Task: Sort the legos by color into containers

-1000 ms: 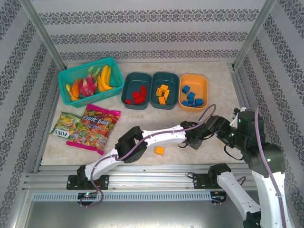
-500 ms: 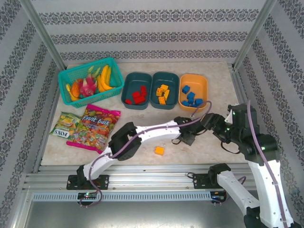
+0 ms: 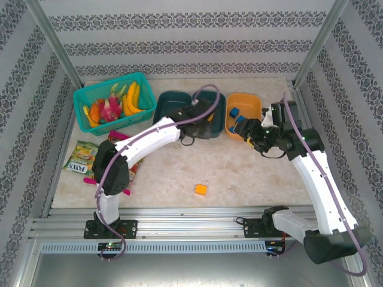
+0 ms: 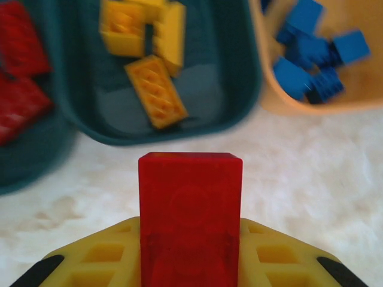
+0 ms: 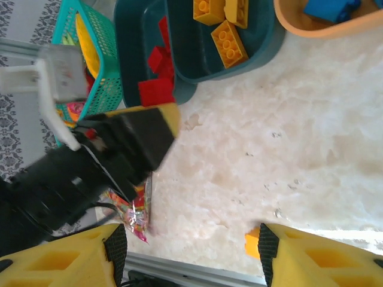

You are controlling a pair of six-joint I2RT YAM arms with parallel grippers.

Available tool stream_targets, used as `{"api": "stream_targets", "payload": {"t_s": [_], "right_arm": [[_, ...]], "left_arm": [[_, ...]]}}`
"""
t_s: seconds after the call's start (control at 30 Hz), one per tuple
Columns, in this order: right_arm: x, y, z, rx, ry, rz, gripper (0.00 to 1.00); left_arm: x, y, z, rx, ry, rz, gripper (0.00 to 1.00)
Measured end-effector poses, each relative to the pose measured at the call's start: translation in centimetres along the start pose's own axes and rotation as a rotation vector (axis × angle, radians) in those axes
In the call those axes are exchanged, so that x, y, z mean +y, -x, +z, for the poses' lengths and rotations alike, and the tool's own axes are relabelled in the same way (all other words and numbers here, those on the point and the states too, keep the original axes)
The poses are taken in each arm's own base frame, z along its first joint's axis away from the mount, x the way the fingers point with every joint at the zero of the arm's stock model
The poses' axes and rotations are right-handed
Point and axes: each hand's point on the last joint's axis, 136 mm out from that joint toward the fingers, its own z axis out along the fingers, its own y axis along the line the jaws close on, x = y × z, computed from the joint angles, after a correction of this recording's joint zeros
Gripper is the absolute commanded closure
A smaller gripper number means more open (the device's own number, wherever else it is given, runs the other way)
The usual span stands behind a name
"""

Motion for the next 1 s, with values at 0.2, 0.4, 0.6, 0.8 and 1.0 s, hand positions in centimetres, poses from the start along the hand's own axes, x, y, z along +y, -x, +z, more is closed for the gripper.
{"api": "stream_targets", "payload": {"t_s": [0.2, 0.4, 0.6, 0.8, 1.0], "right_arm": [[3.0, 0.9, 4.3, 0.057, 0.038, -0.074, 0.38], [6.5, 0.6, 8.9, 0.072, 0.116, -0.165, 0.37], [11.0, -0.5, 11.0, 0.030, 0.252, -0.262, 0.36], [10.2, -0.8, 12.8, 0.025, 0.266, -0.239, 0.35], [9.1, 0.1, 12.9, 0.007, 0.253, -0.205, 0.35]], "left_arm": [[9.0, 4.3, 1.0, -0.034, 0.101, -0.142, 0.73], [15.1, 8.1, 4.3, -0.068, 0.191, -0.219, 0.72], [17.6, 9.5, 10.2, -0.060, 0.259, -0.225, 0.71], [18.2, 10.2, 14.0, -0.061, 0.298, -0.203, 0.69], [18.6, 10.5, 14.7, -0.065, 0.323, -0.189, 0.66]]}}
